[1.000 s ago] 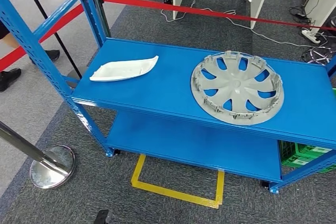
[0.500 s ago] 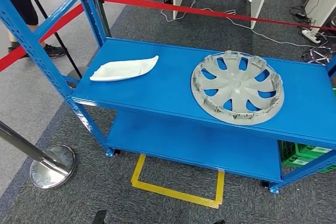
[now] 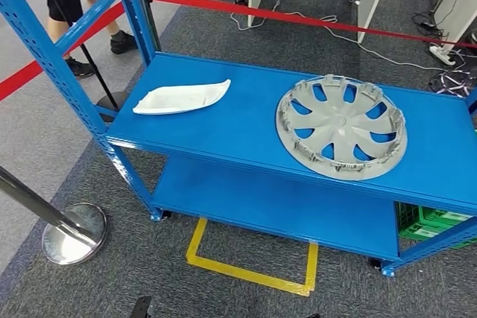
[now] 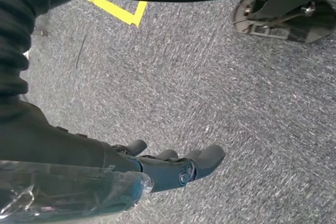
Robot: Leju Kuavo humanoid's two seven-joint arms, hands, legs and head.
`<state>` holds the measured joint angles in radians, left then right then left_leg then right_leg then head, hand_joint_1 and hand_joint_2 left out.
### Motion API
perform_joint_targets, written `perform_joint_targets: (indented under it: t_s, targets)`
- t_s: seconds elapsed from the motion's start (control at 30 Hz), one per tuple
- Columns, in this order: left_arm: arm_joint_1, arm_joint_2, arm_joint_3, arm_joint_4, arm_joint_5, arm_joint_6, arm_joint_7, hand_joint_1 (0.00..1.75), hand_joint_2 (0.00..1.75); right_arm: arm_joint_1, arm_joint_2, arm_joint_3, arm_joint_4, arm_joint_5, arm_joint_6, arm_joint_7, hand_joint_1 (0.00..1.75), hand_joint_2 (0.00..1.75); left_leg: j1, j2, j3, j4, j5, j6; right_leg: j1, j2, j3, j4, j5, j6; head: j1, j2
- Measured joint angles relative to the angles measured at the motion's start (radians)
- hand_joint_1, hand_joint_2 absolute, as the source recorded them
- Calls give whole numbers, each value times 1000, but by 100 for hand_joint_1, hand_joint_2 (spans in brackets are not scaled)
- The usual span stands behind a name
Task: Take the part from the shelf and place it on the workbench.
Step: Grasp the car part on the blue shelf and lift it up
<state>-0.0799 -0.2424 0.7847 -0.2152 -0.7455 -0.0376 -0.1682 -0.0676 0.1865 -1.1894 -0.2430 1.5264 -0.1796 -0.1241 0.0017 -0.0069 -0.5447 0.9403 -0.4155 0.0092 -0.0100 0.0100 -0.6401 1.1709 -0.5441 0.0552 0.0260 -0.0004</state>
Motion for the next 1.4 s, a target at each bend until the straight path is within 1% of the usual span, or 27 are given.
perform_joint_targets:
  t_s: [0.03,0.07,0.1,0.13,0.2,0.27,0.33,0.4,0.47,0.53,0.57,0.6,0.63,0.7,0.73,0.8,0.83,0.9,0.97,1.03,1.07,1.1,1.13,1.17,1.23,1.3,1.4]
  targets:
    - [1,0,0,0,0,0,0,0,175,0,0,0,0,-1,-1,-1,0,175,1,0,0,0,0,-1,-3,0,-28,60,-25,5,1,0]
    - [2,0,0,0,0,0,0,0,175,1,-1,0,0,-2,-1,-1,0,175,2,1,0,1,-1,-3,-6,0,-46,97,-34,11,2,0]
    - [3,0,0,0,0,0,0,0,175,2,-2,0,0,-3,-2,-2,0,175,5,0,1,2,-3,-7,-9,-1,-47,99,-24,17,1,0]
    - [4,0,0,0,-1,0,0,0,175,3,-3,0,0,-4,-3,-3,0,175,9,0,2,5,-6,-12,-13,-1,-28,62,3,24,1,0]
    - [4,1,0,0,-3,0,0,0,175,2,-3,0,1,-4,-4,-3,0,175,17,-2,0,21,-17,-30,-21,1,36,-63,60,40,2,0]
    - [3,2,1,0,-4,0,0,0,175,0,-2,0,2,-4,-5,-3,0,175,17,-5,-6,40,-28,-46,-23,10,71,-128,74,28,5,0]
    - [3,3,1,0,-5,-1,0,0,175,1,-2,0,4,-3,-5,-3,0,175,16,-7,-9,47,-29,-53,-21,15,70,-124,68,0,0,0]
    - [3,3,1,0,-5,-1,0,0,175,1,-2,0,4,-3,-6,-3,0,175,18,-5,-13,58,-38,-58,-19,15,68,-121,69,-16,-7,0]
    - [1,2,1,0,-6,-1,0,0,175,1,-2,0,3,-3,-7,-2,0,175,17,-2,-51,136,-85,-61,-18,13,66,-121,70,-28,-10,0]
    - [0,2,1,0,-7,-1,0,0,175,1,-2,0,4,-4,-9,0,0,175,15,-1,-119,271,-145,-59,-15,11,65,-121,69,-34,-13,0]
    - [1,2,1,0,-8,-1,0,0,175,1,-2,0,4,-4,-9,2,0,175,14,-1,-145,321,-158,-56,-13,10,65,-121,68,-35,-13,0]
    - [1,2,1,0,-8,-1,0,0,175,2,-2,0,4,-5,-10,4,0,175,14,-2,-156,339,-152,-53,-12,10,65,-121,68,-36,-13,0]
    - [1,2,1,0,-8,-1,0,0,175,2,-2,0,4,-7,-12,7,0,175,13,-2,-150,320,-129,-48,-11,10,66,-121,67,-36,-13,0]
    - [1,2,2,0,-9,0,0,0,175,1,-2,0,3,-16,-24,12,0,175,11,-2,-98,208,-60,-37,-10,12,68,-121,66,-34,-14,0]
    - [0,2,2,0,-9,1,0,0,175,0,-2,0,3,-24,-35,14,0,175,10,-2,-68,146,-38,-34,-7,13,68,-119,64,-31,-15,0]
    - [-2,1,3,0,-9,4,0,0,175,-1,-2,-4,3,-52,-64,15,0,175,7,-3,-40,80,-29,-34,-4,12,65,-121,63,-20,-16,0]
    - [-2,1,4,0,-9,5,0,0,175,-1,-2,-10,3,-70,-79,14,0,175,6,-4,-39,72,-33,-35,-3,11,65,-124,64,-14,-15,0]
    - [1,1,6,0,-8,6,0,0,175,-4,-2,-26,3,-103,-101,9,0,175,7,-5,-38,67,-29,-28,-6,9,64,-125,61,-2,-15,0]
    - [2,0,8,0,-7,6,0,0,175,-7,-2,-39,3,-119,-111,5,0,175,9,-3,-35,62,-27,-16,-6,5,38,-68,24,5,-10,0]
    - [1,0,12,0,-7,7,0,0,175,-8,-2,-50,2,-129,-118,2,0,175,5,-1,-35,62,-28,-9,-4,1,-20,60,-37,7,-6,0]
    - [2,0,15,0,-7,8,0,0,175,-9,-2,-56,2,-140,-125,-2,0,175,3,-1,-34,62,-28,-8,-4,1,-48,116,-55,7,-5,0]
    - [3,0,18,0,-6,10,0,0,175,-10,-2,-64,2,-156,-139,-8,0,175,2,-1,-33,62,-29,-6,-3,1,-61,142,-56,7,-6,0]
    - [4,0,21,0,-5,12,0,0,175,-11,-2,-74,1,-176,-157,-16,0,175,1,-1,-32,62,-29,-6,-2,0,-56,129,-38,7,-5,0]
    - [4,-1,23,0,-4,14,0,0,175,-12,-3,-85,1,-197,-180,-24,0,175,1,-2,-30,62,-30,-6,-2,0,-32,80,-6,5,-5,0]
    - [4,-2,26,0,-1,19,0,0,175,-20,-4,-109,-1,-236,-234,-43,0,175,-2,-3,-26,64,-32,-10,-1,-1,34,-55,53,0,-5,0]
    - [4,-2,28,0,0,21,0,0,175,-30,-5,-130,-3,-262,-273,-56,0,175,-5,-4,-26,65,-32,-20,1,-1,68,-125,71,-8,-7,0]
    - [3,-3,31,0,1,23,0,0,175,-34,-7,-152,-7,-274,-289,-61,0,175,-3,-4,-27,64,-31,-35,2,1,69,-133,76,-26,-7,0]
